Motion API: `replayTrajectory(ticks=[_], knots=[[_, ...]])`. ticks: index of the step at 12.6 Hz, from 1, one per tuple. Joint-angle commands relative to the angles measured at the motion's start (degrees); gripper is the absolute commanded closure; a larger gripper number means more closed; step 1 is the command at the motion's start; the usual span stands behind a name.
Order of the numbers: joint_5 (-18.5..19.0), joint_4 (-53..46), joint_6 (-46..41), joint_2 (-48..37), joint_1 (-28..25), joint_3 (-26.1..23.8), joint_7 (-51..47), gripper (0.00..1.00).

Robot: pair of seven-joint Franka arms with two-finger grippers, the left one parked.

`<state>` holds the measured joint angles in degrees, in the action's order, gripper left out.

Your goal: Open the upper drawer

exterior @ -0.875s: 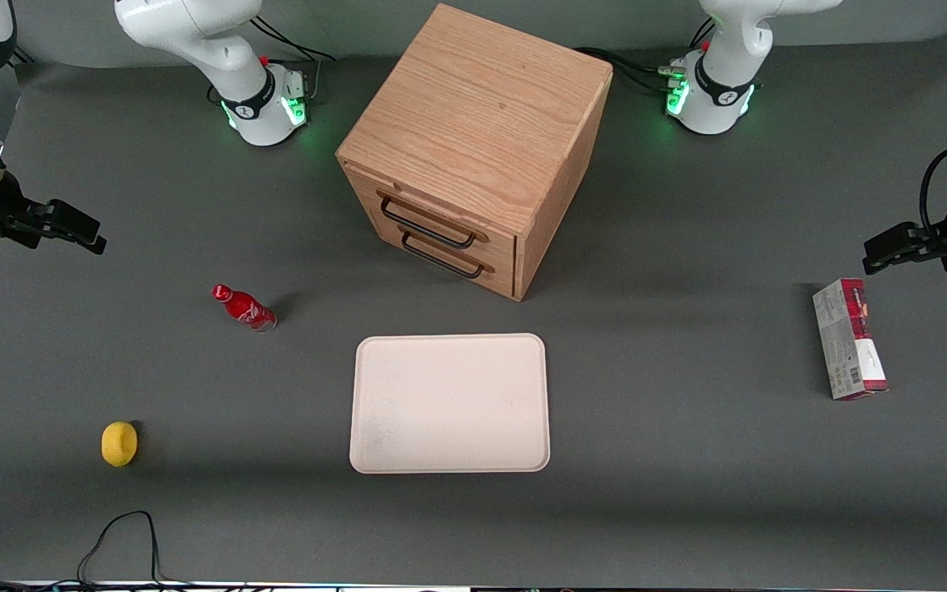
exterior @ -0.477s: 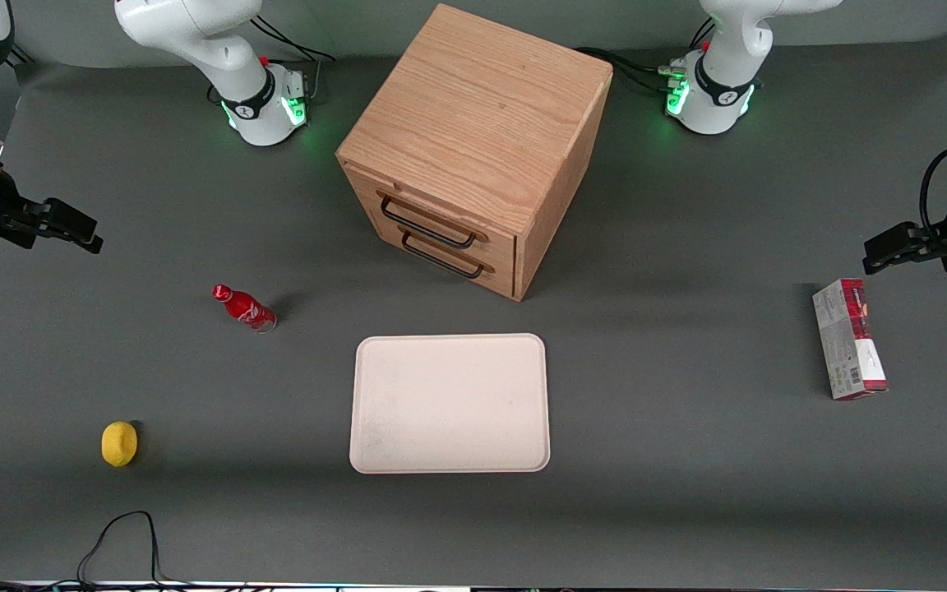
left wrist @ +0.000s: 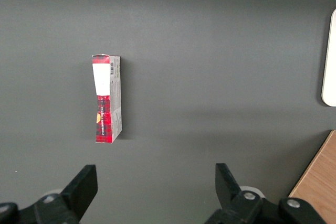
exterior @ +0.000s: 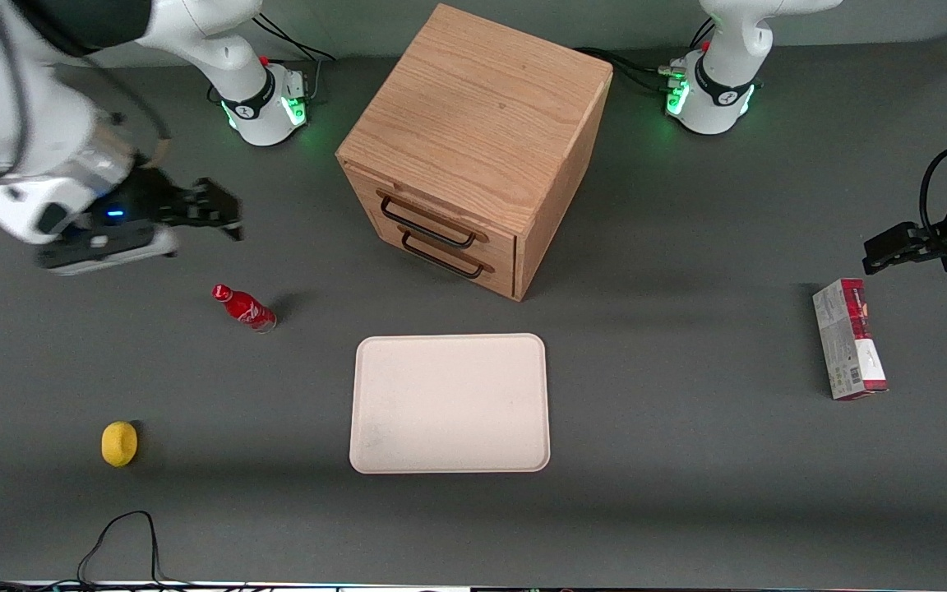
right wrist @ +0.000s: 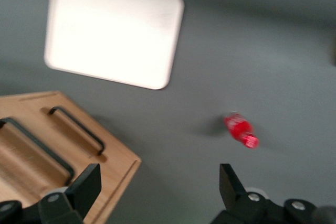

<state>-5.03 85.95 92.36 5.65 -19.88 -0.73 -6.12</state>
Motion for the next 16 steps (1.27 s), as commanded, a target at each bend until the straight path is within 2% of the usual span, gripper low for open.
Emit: replayTrajectory(ticks=[1, 3, 4, 7, 9, 11, 16], knots=[[0.45, -7.8, -0.95, 7.25, 0.54, -7.94, 5.65, 0.0], [6.94, -10.35, -1.04, 10.42, 0.54, -16.28, 5.59, 0.0], [8.44, -10.28, -0.96, 10.95, 0.45, -18.76, 6.29, 0.0], [8.11, -8.88, -1.04, 12.71, 0.45, -21.51, 7.69, 0.0], [7.32, -7.12, -0.96, 12.98, 0.54, -21.42, 11.02, 0.0], [4.08, -5.8, -0.78, 13.77, 0.71, -20.81, 12.18, 0.0], [3.8, -0.1, 4.57, 14.74, 0.89, -20.63, 13.06, 0.0]])
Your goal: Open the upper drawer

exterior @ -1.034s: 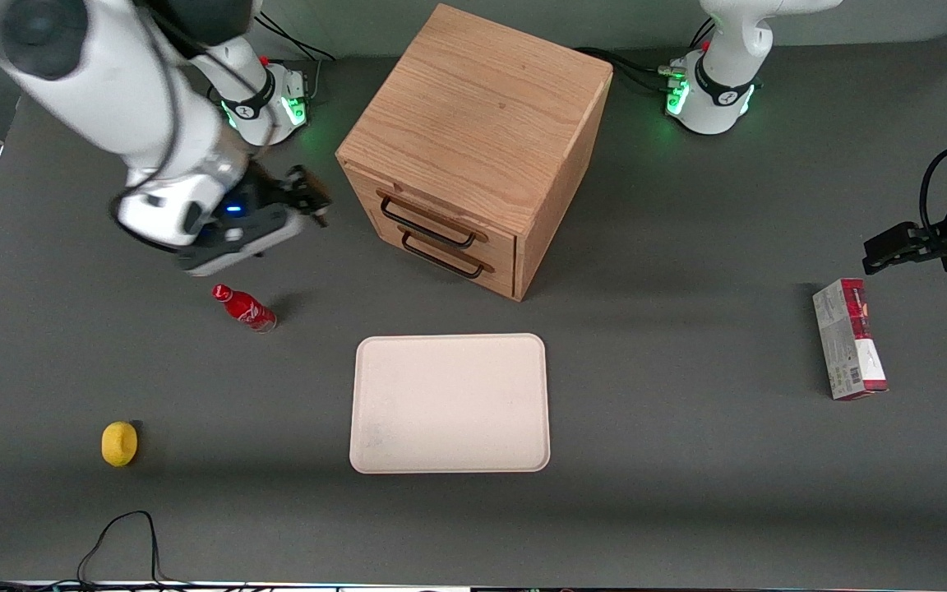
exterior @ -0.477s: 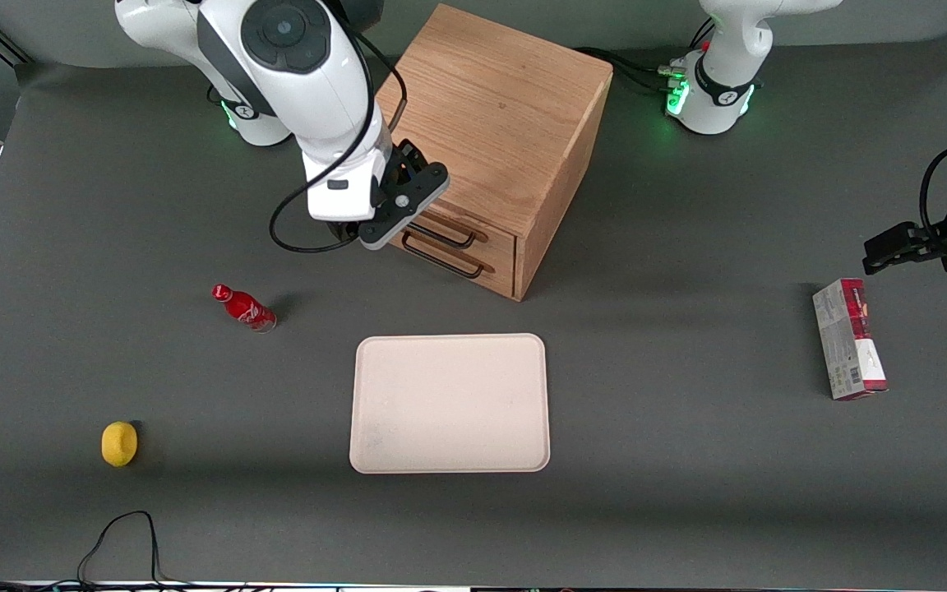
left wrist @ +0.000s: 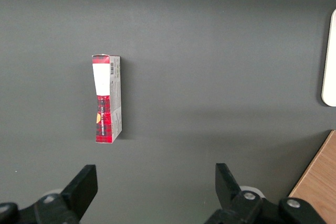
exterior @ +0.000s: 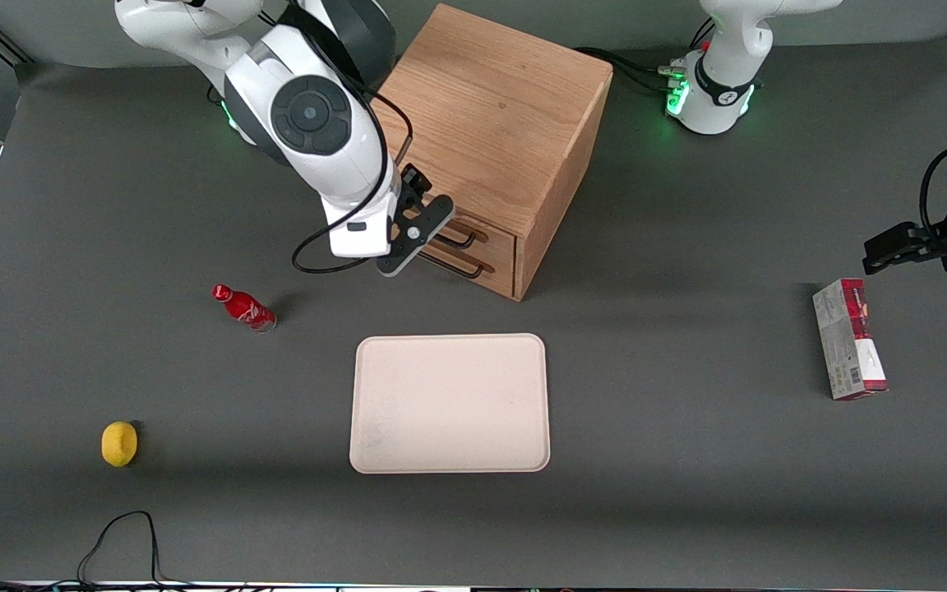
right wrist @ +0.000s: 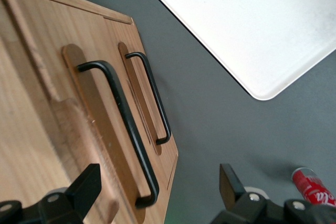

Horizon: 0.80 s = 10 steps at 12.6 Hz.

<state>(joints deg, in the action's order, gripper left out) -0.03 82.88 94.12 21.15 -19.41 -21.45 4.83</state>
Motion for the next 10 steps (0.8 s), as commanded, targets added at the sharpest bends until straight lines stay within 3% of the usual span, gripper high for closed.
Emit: replayTrajectory(ticks=[1, 10], knots=[[-1.2, 4.47, 4.39, -1.11, 0.42, 0.18, 2.11, 0.0], [-1.2, 11.25, 12.32, -1.29, 0.33, 0.71, 2.2, 0.0]])
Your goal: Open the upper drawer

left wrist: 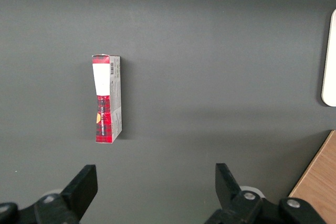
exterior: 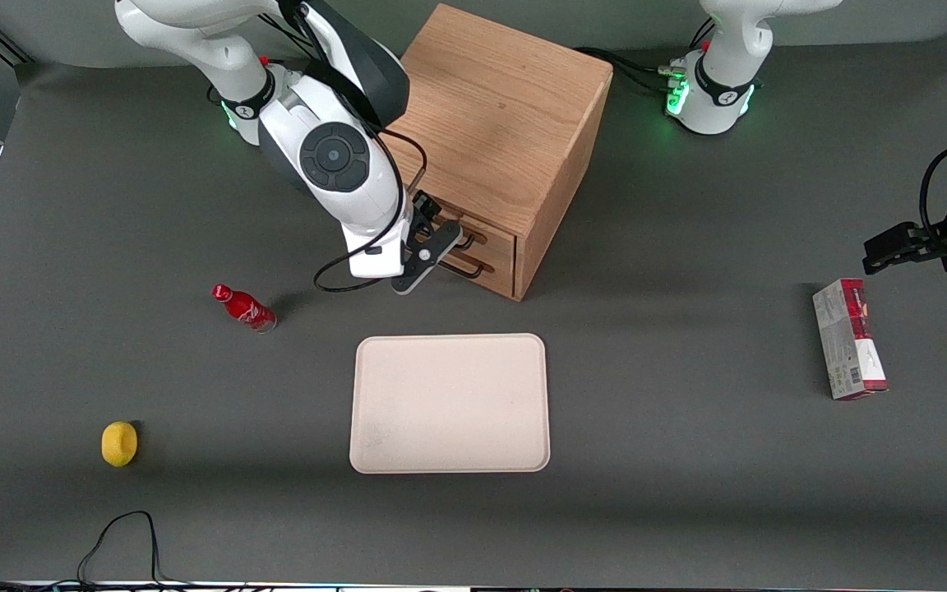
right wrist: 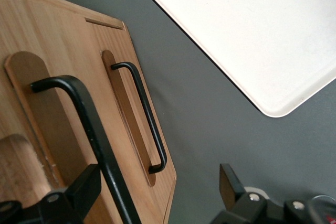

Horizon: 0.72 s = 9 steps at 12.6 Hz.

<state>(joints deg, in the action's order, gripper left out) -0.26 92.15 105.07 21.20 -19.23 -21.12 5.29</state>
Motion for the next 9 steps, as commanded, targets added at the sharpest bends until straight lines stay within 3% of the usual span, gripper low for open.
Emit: replayTrajectory(ticks=[1, 5, 9], knots=[[-0.97, 1.98, 1.54, -1.34, 0.16, 0.37, 1.65, 0.0], [-0.62, 1.72, 1.63, -1.08, 0.25, 0.46, 2.79, 0.0], [-0.53, 0.58, 2.6, -0.37, 0.25, 4.32, 7.01, 0.0]])
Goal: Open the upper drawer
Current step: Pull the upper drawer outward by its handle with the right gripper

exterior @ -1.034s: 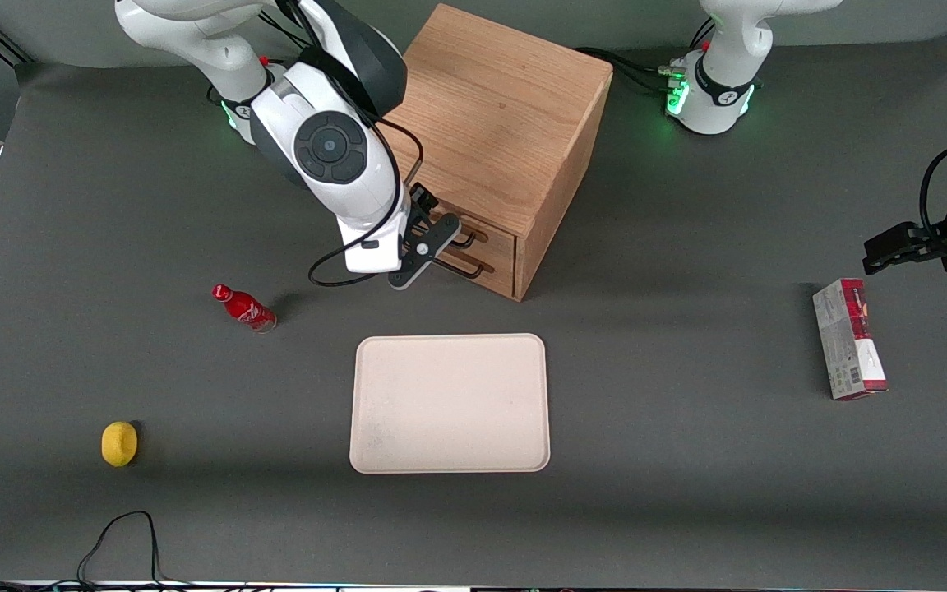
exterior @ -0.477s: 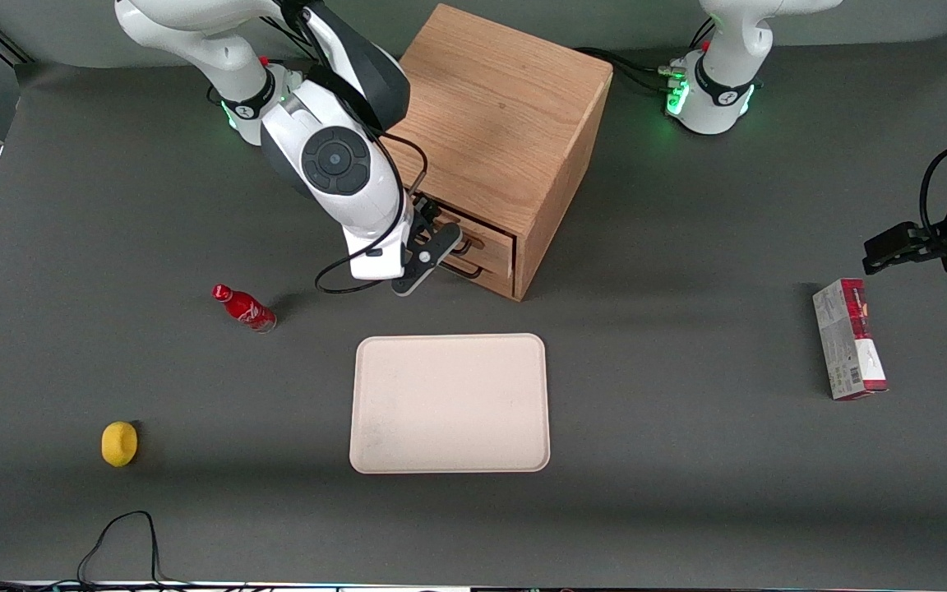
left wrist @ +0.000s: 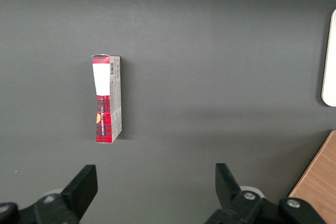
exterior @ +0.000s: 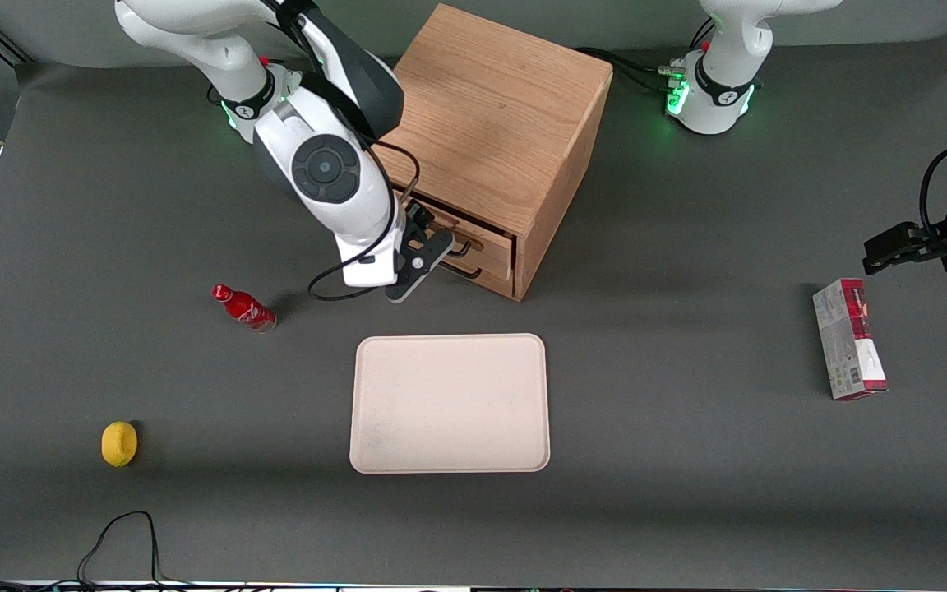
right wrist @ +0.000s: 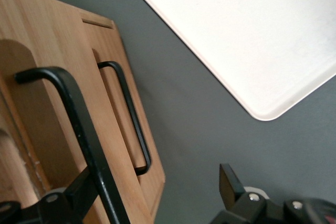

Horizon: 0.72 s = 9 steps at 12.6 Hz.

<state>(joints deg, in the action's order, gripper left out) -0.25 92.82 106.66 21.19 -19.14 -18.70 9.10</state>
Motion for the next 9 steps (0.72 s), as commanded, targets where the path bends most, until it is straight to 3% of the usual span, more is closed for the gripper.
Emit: replayTrajectory(ticks=[1, 9], knots=[[-0.45, -1.4, 0.84, 0.42, 0.15, 2.26, 4.16, 0.0], [-0.36, -8.17, 0.83, 5.52, 0.33, 6.75, 8.65, 0.0]])
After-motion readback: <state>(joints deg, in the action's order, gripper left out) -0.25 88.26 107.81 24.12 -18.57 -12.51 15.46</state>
